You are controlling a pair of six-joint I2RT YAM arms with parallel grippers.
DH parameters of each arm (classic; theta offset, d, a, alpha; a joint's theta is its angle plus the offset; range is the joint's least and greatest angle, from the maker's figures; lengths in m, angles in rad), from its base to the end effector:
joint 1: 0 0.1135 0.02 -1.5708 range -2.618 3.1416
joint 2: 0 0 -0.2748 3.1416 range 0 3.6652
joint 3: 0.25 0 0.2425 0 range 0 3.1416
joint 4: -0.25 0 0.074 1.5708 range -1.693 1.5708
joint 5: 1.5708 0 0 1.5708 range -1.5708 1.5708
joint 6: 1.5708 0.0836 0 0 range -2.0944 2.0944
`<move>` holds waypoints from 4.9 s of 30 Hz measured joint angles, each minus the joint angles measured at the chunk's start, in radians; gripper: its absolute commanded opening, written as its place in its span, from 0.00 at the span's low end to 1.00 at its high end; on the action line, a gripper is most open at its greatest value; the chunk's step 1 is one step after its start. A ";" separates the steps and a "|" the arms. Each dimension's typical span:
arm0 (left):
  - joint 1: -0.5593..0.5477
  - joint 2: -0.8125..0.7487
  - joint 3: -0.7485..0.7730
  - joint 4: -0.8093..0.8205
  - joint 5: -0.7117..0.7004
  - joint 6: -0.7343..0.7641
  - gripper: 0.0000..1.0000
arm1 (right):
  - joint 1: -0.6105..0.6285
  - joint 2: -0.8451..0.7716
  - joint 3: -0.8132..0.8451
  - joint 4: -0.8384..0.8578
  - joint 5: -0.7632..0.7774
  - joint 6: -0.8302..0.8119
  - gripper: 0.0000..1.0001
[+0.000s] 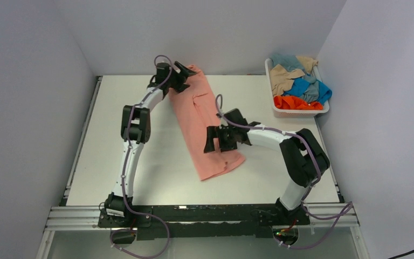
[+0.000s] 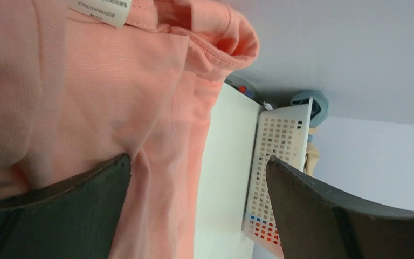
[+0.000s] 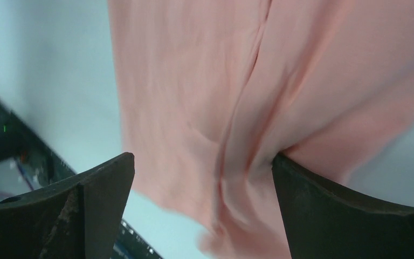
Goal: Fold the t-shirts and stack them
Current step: Rotate the tshirt 90 degrees, then grab the bottom of the folded rectangular tshirt with both arms, then fold the folded rectangular tshirt in 1/3 of the way
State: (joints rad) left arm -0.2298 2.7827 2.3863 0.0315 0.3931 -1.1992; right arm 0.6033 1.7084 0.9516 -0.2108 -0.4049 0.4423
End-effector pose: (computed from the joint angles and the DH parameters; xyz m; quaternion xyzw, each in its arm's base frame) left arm 0.6339 -0.1812 0.1207 -0.2784 0.7664 -0.4859 0.3147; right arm 0.2739 0.2287 0.1438 -0.1347 0.9275 0.3116 0.1563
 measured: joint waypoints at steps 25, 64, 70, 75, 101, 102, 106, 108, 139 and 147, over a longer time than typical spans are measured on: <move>-0.045 -0.653 -0.476 -0.159 0.015 0.416 0.99 | 0.063 -0.571 -0.174 -0.172 0.221 0.060 1.00; -0.327 -1.371 -1.763 -0.403 -0.127 0.383 0.00 | 0.031 -0.306 -0.386 -0.062 0.002 0.283 0.17; -0.349 -1.399 -1.768 -0.421 -0.157 0.381 0.00 | 0.051 -0.299 -0.397 -0.059 0.005 0.294 0.00; -0.420 -1.506 -1.823 -0.494 -0.189 0.331 0.00 | 0.069 -0.405 -0.451 -0.082 -0.013 0.312 0.00; -0.115 -1.162 -1.268 -0.457 -0.066 0.430 0.00 | -0.150 -0.062 0.162 -0.163 0.056 0.169 0.00; -0.098 -1.119 -1.206 -0.457 -0.056 0.446 0.00 | -0.163 -0.029 0.199 -0.162 0.056 0.161 0.00; -0.056 -1.005 -1.047 -0.460 -0.037 0.487 0.00 | -0.198 0.098 0.342 -0.161 0.056 0.133 0.00; -0.038 -0.953 -0.980 -0.464 -0.031 0.507 0.00 | -0.212 0.161 0.417 -0.161 0.056 0.121 0.00; 0.069 -0.559 -0.636 -0.499 0.019 0.584 0.99 | -0.291 0.593 0.864 -0.054 0.048 0.029 0.85; 0.069 -0.863 -0.894 -0.499 -0.056 0.597 1.00 | -0.283 0.400 0.666 -0.050 0.064 -0.006 1.00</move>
State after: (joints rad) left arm -0.1604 1.9198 1.4925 -0.4675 0.3370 -0.6022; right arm 0.3206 2.1082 1.6173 -0.2611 -0.3405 0.4362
